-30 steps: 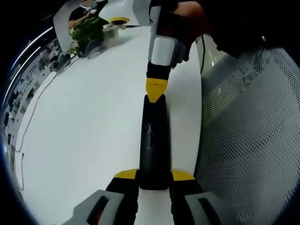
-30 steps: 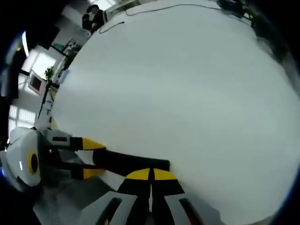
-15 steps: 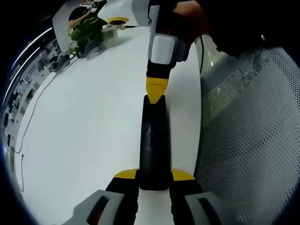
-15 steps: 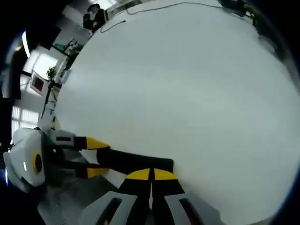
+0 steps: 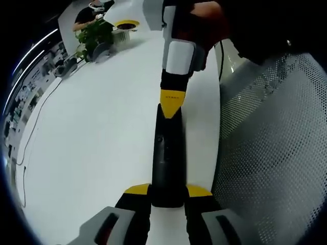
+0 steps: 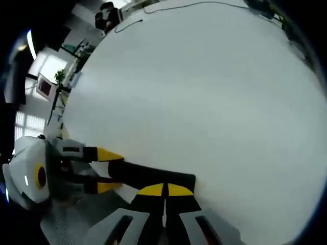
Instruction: Press the specified remote control buttons in sequence, fully releasing each button before pressing the next.
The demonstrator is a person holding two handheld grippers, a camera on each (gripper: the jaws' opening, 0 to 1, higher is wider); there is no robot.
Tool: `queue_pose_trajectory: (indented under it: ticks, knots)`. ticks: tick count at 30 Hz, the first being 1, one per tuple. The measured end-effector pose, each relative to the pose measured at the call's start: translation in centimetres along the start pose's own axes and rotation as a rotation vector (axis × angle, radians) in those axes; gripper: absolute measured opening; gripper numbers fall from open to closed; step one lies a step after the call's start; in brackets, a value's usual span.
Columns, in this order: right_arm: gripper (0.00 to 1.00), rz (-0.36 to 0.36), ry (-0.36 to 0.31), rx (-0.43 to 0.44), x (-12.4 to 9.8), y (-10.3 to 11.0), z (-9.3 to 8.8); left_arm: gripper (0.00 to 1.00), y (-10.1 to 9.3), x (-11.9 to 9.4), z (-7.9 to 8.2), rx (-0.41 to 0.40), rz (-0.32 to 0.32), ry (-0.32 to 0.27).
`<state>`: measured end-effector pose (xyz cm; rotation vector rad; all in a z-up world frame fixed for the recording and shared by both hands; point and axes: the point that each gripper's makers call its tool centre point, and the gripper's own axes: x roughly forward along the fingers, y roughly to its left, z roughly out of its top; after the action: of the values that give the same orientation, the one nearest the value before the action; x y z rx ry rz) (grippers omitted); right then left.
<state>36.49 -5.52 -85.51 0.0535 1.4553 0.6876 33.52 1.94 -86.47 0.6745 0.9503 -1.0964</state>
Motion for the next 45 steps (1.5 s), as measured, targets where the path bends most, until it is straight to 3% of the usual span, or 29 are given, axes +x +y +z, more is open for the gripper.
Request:
queue_pose_trajectory:
  ticks: [14,20,21,24,32,45]
  knots:
    - [0.00,-0.017,-0.013,-0.002,0.1,-0.1,0.1,0.26,0.2,0.2,0.4,-0.021,0.002,0.003]
    - [0.00,-0.014,-0.004,0.004,0.1,0.0,0.1,0.25,0.2,0.3,0.6,-0.025,0.007,-0.052]
    - [0.00,-0.020,0.000,-0.009,0.0,0.1,0.1,0.25,0.0,0.4,0.8,0.019,-0.008,-0.066]
    - [0.00,-0.024,0.003,-0.011,0.0,0.1,0.1,0.24,0.1,0.4,0.7,0.007,-0.008,-0.065]
    - [0.00,0.049,-0.065,0.044,-0.2,0.9,1.2,0.24,0.0,0.4,0.8,0.020,-0.016,-0.068]
    - [0.00,0.017,-0.034,-0.032,0.7,1.2,0.8,0.24,0.0,0.4,0.8,0.034,-0.020,-0.070]
